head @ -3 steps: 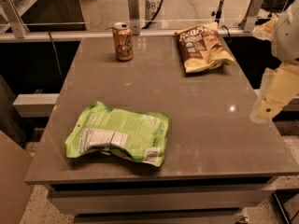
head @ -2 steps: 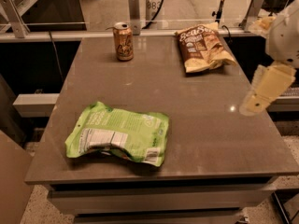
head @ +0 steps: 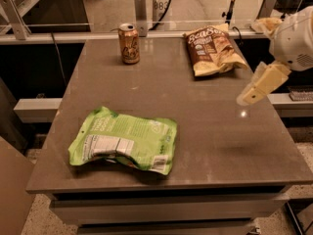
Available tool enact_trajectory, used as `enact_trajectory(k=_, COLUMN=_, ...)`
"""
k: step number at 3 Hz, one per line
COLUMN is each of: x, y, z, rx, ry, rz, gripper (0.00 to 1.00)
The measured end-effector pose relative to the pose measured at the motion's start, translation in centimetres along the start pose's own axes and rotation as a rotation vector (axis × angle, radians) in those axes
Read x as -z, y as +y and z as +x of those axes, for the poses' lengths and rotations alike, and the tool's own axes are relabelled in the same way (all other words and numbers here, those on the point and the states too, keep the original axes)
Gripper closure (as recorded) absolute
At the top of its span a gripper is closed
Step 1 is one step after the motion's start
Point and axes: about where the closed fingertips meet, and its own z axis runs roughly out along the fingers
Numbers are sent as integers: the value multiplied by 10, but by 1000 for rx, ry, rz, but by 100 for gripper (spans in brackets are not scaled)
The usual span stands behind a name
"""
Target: Move orange can near green rice chip bag
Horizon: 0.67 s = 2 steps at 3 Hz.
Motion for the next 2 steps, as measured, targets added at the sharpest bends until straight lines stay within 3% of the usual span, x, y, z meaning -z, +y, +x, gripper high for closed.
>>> enact_trajectory(k=2, x=-20, y=-3, z=-6, rx=-27, ry=-80, rz=-7, gripper=0)
